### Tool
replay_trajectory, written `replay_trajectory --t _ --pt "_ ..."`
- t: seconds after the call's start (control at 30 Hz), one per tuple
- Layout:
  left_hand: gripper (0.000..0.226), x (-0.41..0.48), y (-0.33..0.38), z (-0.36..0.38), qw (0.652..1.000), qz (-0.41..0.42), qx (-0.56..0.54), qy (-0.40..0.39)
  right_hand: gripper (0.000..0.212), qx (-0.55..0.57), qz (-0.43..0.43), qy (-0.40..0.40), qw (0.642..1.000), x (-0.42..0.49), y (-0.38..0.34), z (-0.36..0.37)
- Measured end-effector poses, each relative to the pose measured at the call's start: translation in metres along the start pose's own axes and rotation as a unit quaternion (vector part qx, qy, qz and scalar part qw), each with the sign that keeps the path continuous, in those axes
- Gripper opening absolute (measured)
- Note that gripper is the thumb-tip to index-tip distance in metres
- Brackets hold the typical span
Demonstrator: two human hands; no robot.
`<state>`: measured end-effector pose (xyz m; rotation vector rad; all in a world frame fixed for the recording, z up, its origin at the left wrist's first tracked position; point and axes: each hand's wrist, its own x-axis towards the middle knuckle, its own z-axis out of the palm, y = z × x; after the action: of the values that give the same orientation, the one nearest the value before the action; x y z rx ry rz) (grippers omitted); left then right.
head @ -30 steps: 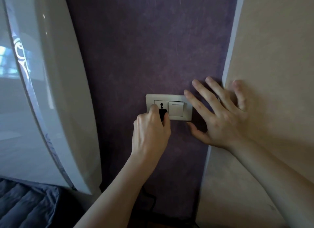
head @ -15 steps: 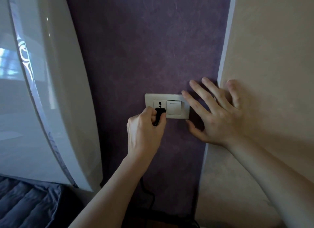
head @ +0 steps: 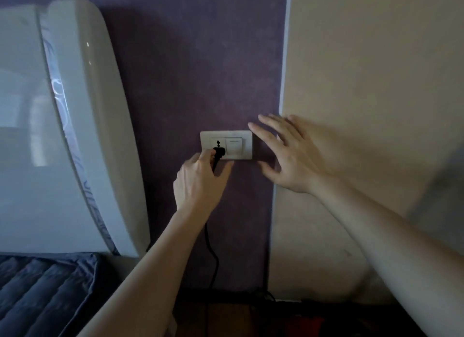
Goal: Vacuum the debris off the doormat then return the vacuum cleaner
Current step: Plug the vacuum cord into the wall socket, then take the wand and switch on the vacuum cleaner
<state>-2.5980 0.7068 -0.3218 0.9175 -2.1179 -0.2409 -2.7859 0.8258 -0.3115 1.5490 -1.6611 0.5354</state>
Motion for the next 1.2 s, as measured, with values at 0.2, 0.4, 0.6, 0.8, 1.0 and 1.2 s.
replay_trajectory --t 0.2,0.4,0.6,0.8,1.0,1.2 --pt "0.045 -0.056 0.006 0.015 0.994 0.099 0.014 0.048 0.070 0.035 0.045 -0.014 0.998 -0.060 -0.009 -0.051" --pt "0.031 -0.108 0.022 0.046 0.978 0.190 -0.082 0.028 0.062 0.040 0.132 -0.055 0.989 -0.164 -0.014 -0.081" --pt "0.030 -0.173 0.048 0.101 0.959 0.169 -0.180 -0.142 0.062 0.057 0.278 -0.121 0.951 -0.274 -0.024 -0.101" --pt "0.031 -0.213 0.093 0.146 0.924 0.192 -0.216 -0.250 0.060 0.038 0.362 -0.145 0.920 -0.335 -0.026 -0.122" --pt "0.033 -0.206 0.152 0.156 0.904 0.230 -0.249 -0.261 0.060 0.015 0.412 -0.109 0.905 -0.349 0.005 -0.156" --pt "0.034 -0.182 0.212 0.156 0.891 0.246 -0.277 -0.263 0.056 -0.043 0.431 -0.022 0.901 -0.327 0.055 -0.186"
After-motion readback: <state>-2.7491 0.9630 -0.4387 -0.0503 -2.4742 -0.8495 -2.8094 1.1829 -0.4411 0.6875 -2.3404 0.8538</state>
